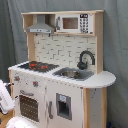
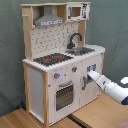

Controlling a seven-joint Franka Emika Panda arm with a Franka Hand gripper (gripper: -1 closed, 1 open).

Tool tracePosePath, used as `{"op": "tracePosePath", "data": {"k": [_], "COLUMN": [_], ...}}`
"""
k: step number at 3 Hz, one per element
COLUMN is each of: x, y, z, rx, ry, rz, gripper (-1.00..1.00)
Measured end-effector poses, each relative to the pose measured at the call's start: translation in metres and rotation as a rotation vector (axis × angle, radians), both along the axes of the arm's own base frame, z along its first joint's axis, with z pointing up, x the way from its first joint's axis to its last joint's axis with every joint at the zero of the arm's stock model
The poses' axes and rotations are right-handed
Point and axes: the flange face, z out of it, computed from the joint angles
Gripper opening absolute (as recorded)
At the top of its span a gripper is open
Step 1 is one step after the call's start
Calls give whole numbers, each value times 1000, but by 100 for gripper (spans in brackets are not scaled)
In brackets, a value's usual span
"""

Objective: Play with the kitchen

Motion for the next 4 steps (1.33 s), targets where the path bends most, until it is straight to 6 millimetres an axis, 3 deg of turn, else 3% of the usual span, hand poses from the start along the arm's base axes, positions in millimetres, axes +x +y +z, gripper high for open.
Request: {"op": "tracePosePath", "data": {"k": [2, 4], "x": [-16, -17], "y": [6, -2], "z": [3, 3], "rx": [-219, -427], "ry": [46, 94], "rz": [17, -6], "gripper": [100, 100]}}
